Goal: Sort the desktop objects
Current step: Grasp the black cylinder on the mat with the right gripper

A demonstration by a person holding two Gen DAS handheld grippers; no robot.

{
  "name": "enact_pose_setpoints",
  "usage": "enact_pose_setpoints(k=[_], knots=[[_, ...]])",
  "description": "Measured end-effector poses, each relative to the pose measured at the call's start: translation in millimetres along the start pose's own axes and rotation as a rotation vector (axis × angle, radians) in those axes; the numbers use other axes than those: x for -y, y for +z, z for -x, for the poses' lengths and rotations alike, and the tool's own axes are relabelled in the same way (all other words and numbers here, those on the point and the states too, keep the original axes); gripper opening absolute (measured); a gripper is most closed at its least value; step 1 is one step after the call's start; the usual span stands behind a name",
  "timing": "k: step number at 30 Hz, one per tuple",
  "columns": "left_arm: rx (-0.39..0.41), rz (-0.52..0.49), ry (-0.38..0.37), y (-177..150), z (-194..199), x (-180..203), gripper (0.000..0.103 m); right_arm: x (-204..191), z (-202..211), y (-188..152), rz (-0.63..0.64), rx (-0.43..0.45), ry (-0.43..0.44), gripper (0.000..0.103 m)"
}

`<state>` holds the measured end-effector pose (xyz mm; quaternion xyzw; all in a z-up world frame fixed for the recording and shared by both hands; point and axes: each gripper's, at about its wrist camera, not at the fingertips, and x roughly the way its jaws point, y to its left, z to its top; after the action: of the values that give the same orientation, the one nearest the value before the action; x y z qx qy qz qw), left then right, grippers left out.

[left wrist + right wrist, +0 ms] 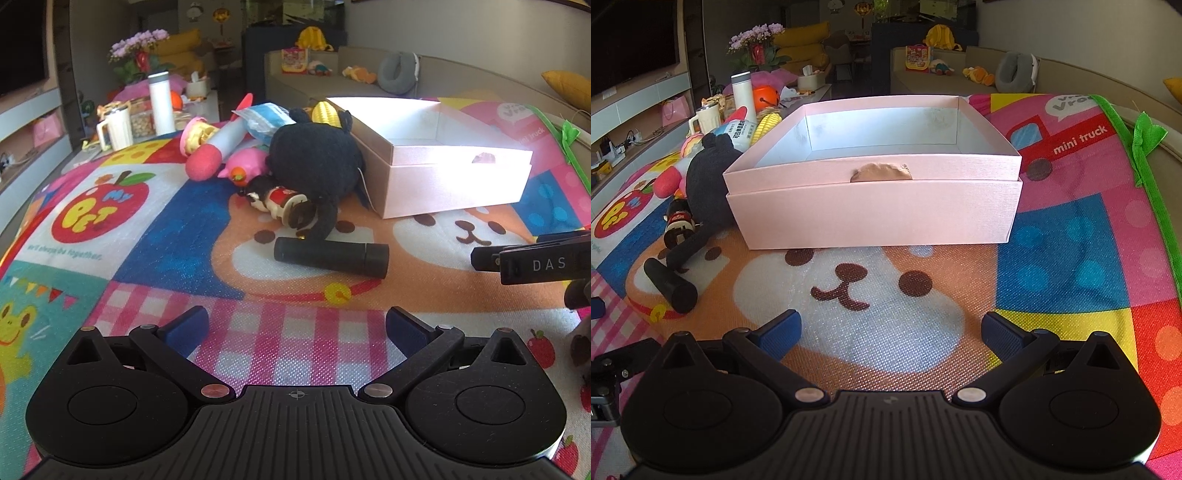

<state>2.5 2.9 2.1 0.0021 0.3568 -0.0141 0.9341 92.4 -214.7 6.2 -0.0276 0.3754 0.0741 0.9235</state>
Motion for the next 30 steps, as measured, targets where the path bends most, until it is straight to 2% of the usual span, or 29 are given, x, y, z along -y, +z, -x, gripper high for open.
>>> enact_pose_setpoints(k=[9,12,13,17,19,23,25,28,30], knots=[[-0.002,-0.002,-0.018,1,1,-1,0.103,-3,2,-2,-0.001,-0.004,-0.016,0.103],[0.002,-0.015,-0.076,3,5,-13,0.103,-6,7,-3,0.025,-0.007,0.036,0.103],[0.009,-0.005,-0.073,5,7,-20,0.103,-10,10,-5,0.040,-0.007,0.070,0.103],[0.068,0.062,0.028,15,15,-55,0.103,-41,23,-10,0.126,0.027,0.193,0.103],[0.094,0.111,0.070,22,18,-73,0.103,-59,24,-7,0.169,0.050,0.216,0.103],[0.111,0.144,0.100,28,20,-94,0.103,-85,19,5,0.240,0.057,0.246,0.097],[0.120,0.141,0.097,27,22,-97,0.103,-94,13,13,0.273,0.059,0.221,0.097],[0.135,0.132,0.097,24,25,-100,0.103,-96,11,20,0.260,0.124,0.083,0.096],[0.139,0.132,0.105,22,24,-103,0.103,-93,15,22,0.230,0.159,0.047,0.095]])
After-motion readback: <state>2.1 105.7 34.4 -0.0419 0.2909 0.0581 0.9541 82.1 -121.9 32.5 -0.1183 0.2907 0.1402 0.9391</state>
